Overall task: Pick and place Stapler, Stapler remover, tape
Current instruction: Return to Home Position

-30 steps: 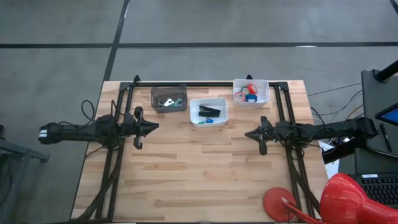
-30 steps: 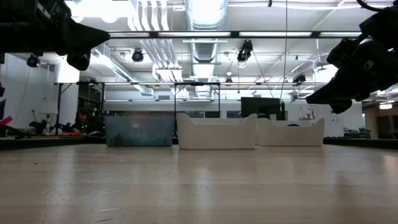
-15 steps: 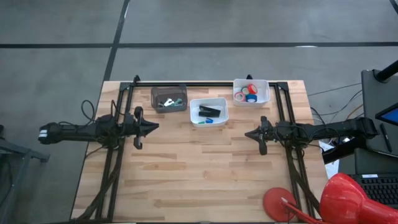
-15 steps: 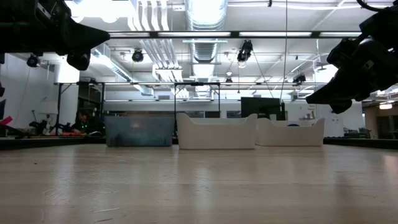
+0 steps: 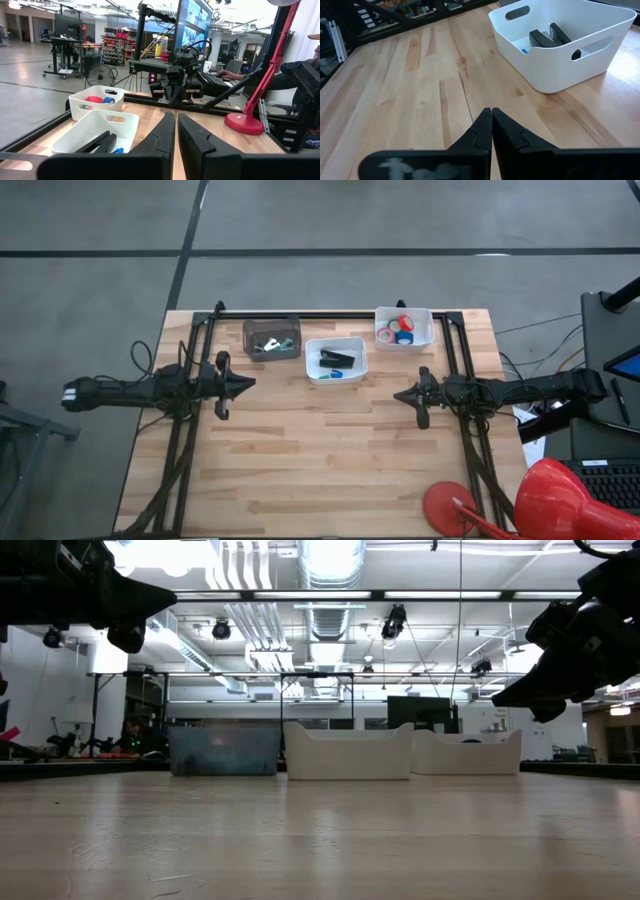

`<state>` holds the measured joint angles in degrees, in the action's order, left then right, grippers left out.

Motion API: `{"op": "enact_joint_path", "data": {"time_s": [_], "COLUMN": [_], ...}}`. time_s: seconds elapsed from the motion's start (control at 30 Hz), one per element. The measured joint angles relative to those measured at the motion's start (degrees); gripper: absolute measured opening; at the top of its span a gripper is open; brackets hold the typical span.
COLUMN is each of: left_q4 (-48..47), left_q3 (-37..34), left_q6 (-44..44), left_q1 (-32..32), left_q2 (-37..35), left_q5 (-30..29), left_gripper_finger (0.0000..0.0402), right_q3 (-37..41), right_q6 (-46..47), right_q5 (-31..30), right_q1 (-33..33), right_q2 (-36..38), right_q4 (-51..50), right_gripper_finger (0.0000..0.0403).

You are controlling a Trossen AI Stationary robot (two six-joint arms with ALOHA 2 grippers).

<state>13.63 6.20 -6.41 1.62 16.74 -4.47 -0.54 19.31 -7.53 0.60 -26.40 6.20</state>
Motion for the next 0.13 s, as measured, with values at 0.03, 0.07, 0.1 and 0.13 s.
{"op": "enact_joint_path", "data": {"time_s": [0.03,0.07,0.1,0.13], "left_q4": [0.02,0.00,0.01,0.02], "left_q3": [-0.02,-0.02,0.00,0.00], "left_q6": [0.00,0.02,0.01,0.00], "left_q1": [0.01,0.01,-0.01,0.01], "left_q2": [-0.01,0.01,0.01,0.00], "left_q5": [0.00,0.00,0.00,-0.01], "left_gripper_finger": [0.0023,0.0022,0.0021,0.0021], "right_q3": [0.00,0.00,0.00,0.00], "right_q6": [0.00,0.00,0.00,0.00], "right_q5": [0.00,0.00,0.00,0.01], "right_q1": [0.02,0.02,0.02,0.02], "right_q2": [0.00,0.00,-0.02,-0.01], "right_q4": [0.00,0.00,0.00,0.00], "right_gripper_finger": [0.0008,0.0008,0.0008,0.0008]}}
